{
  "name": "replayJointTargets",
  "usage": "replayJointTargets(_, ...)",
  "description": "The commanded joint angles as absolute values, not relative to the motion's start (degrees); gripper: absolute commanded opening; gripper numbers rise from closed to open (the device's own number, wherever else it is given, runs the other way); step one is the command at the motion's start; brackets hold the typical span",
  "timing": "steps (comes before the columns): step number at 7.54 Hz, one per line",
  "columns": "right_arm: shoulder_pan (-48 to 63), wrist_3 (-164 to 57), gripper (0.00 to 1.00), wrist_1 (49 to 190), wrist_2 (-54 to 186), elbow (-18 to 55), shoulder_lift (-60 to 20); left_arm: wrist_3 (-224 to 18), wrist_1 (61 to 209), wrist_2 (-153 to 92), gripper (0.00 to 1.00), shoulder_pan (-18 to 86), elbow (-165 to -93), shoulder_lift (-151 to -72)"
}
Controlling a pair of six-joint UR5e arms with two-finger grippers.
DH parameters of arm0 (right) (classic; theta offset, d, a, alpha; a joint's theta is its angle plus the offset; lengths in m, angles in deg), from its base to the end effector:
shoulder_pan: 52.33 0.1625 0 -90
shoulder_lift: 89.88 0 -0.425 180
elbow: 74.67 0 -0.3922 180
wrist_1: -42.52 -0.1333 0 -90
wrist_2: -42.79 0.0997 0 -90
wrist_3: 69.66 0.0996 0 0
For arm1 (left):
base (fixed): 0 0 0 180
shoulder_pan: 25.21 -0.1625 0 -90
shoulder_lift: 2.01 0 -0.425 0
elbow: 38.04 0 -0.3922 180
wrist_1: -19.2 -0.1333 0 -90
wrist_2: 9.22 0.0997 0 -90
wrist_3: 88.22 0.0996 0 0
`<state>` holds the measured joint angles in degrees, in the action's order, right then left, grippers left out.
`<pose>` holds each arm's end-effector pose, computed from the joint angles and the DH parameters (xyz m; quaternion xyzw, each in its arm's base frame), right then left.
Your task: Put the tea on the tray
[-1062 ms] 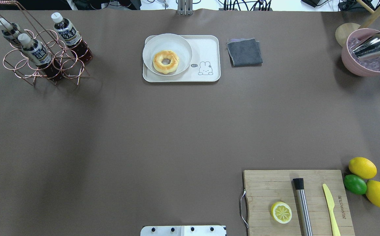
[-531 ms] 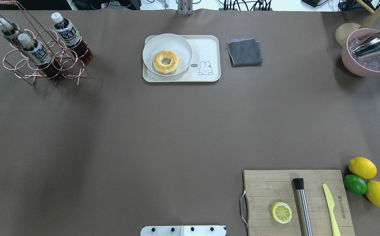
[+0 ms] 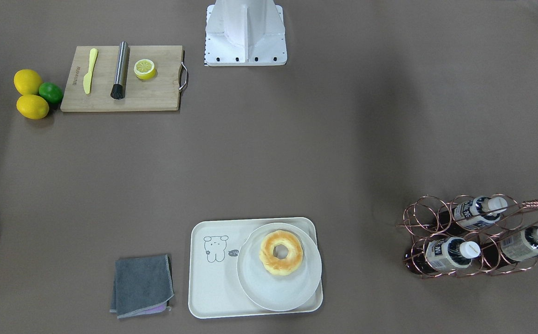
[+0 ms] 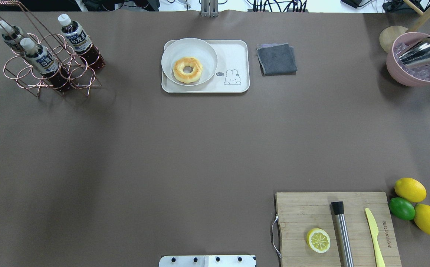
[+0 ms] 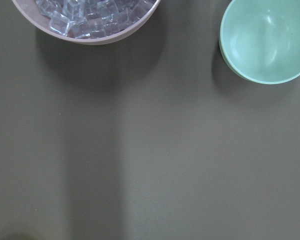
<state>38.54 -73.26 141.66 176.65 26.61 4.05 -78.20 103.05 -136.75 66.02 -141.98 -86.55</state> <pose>0.0712 -0.4562 0.6112 0.0001 -0.3737 -0.0163 0.9274 -0.0823 -0.4486 0.6026 0.0507 0.3182 0.0791 0.9434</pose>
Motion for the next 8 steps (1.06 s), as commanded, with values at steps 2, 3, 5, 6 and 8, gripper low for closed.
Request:
replayJointTargets(2, 38.5, -72.9, 1.0, 141.7, 176.6, 27.0, 4.1, -78.1, 103.2, -137.0, 0.98, 65.6, -142.7, -88.4)
replayJointTargets(3, 38.5, -72.8, 1.0, 141.7, 176.6, 27.3, 4.1, -78.0, 103.3, -137.4, 0.97, 65.5, -143.6, -89.1)
replayJointTargets(5, 38.5, -72.7, 1.0, 141.7, 176.6, 27.3, 3.6, -78.1, 103.4, -137.4, 0.98, 64.3, -144.8, -94.3)
replayJointTargets(6, 38.5, -72.7, 1.0, 141.7, 176.6, 27.5, 3.6, -79.1, 105.3, -136.8, 0.98, 58.3, -146.4, -96.3)
replayJointTargets(8, 38.5, -72.7, 1.0, 141.6, 176.6, 27.5, 3.6, -88.8, 109.2, -137.6, 0.88, 57.1, -148.4, -96.0)
